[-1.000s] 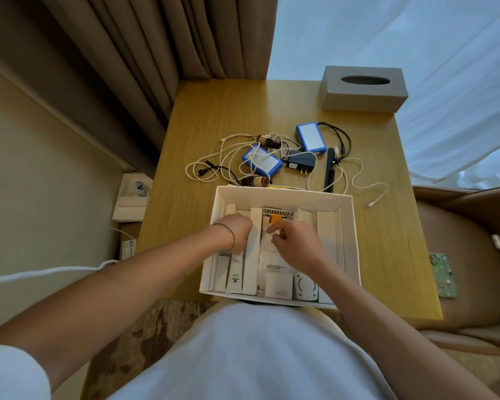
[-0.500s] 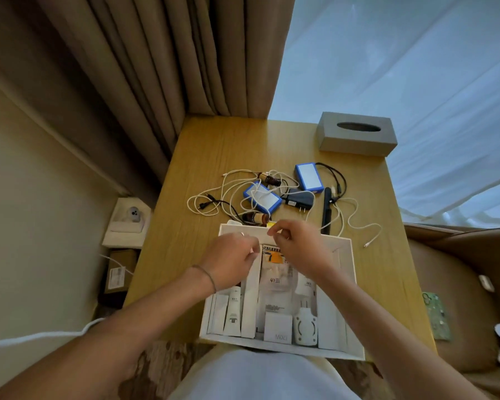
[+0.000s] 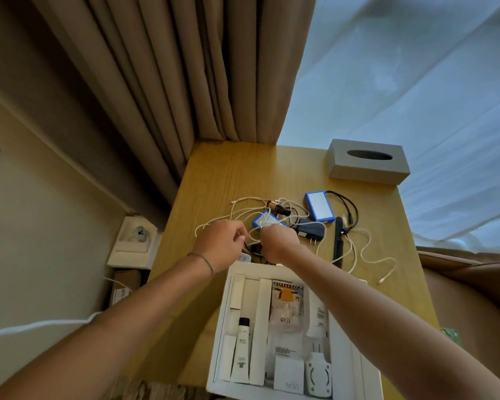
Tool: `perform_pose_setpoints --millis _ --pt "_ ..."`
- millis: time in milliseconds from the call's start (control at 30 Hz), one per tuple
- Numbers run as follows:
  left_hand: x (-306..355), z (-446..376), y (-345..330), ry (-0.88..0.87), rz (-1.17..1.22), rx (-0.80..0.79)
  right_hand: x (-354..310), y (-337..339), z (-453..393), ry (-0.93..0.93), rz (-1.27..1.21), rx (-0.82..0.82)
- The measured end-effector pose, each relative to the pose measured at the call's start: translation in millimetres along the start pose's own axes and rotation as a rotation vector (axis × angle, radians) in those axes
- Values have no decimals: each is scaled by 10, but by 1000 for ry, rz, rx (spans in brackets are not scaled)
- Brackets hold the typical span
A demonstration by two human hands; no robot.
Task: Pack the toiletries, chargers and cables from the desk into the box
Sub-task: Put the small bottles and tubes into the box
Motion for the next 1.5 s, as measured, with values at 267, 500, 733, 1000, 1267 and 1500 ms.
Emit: perform_pose_setpoints --millis 267,500,733,1000,1267,1500 --pt "-161 -168 24 58 -4 2 -26 -137 -312 56 218 -48" --pt "-143 -519 32 91 -24 -11 128 56 -321 50 -7 -86" --pt "90 -1174 -185 50 -101 -58 776 514 -49 -95 -711 -123" --pt "469 -1945 -621 -72 -373 -202 1158 322 282 -218 -1150 168" --pt "452 -2259 -859 -390 -880 -355 1242 100 370 -232 -1312 168" --pt "377 -2369 -812 -509 -904 -353 1161 144 522 -204 -1374 172"
Point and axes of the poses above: each hand's wrist, its own z-axis away from the middle knuckle, its own y-axis out of the back of the hand, x = y × z, the point moved 1 cm from there along -z, towards the middle knuckle, and after that the axes turned 11 degrees about -z, right-handed, at the moved point
